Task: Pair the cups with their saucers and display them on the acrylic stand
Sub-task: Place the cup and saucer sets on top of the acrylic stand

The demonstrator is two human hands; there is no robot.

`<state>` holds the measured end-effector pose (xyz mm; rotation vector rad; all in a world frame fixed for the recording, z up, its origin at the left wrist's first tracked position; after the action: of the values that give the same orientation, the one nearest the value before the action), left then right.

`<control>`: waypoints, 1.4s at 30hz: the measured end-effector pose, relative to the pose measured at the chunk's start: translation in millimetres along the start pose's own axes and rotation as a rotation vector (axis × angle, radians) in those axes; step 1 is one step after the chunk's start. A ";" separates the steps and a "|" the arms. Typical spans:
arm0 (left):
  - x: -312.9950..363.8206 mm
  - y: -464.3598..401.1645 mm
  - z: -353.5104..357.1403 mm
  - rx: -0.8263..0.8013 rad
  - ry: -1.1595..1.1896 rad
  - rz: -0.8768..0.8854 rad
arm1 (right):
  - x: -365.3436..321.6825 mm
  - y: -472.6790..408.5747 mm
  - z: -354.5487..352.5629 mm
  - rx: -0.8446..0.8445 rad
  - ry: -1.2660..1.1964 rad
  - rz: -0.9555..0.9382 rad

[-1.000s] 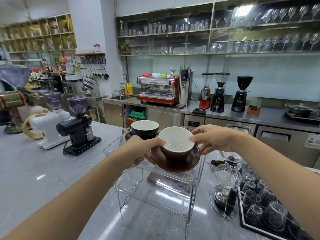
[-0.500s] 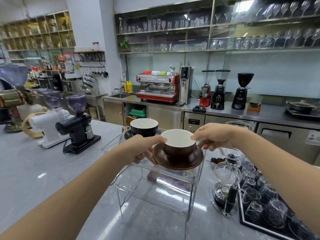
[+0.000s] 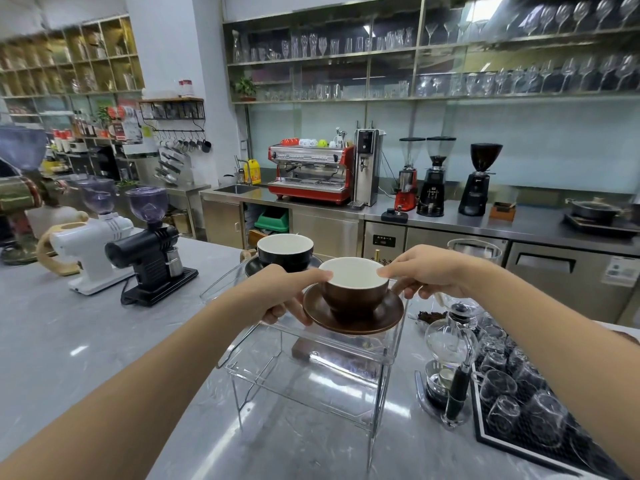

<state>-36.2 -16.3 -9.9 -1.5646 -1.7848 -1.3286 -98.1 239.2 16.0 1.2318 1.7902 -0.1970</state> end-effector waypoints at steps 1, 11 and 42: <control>-0.2 0.6 0.8 0.016 -0.011 0.011 | 0.7 1.4 1.1 0.019 0.010 -0.005; -3.1 6.5 7.4 0.328 -0.091 0.182 | 0.9 13.1 12.5 0.301 0.154 -0.089; 12.2 57.1 25.4 0.751 -0.874 0.715 | -44.7 78.1 82.1 0.821 0.831 -0.354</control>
<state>19.9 6.5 9.9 -2.0911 -1.5302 0.4002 16.4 200.3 30.5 1.6888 2.8084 -0.7703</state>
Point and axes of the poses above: each hand's wrist, its own y-axis away from the middle knuckle, its own z-axis out of the palm, x = y × z, the point moved 1 cm from there along -y, towards the middle knuckle, and after that the axes turned 11 degrees about -x, right-handed, at the moved point
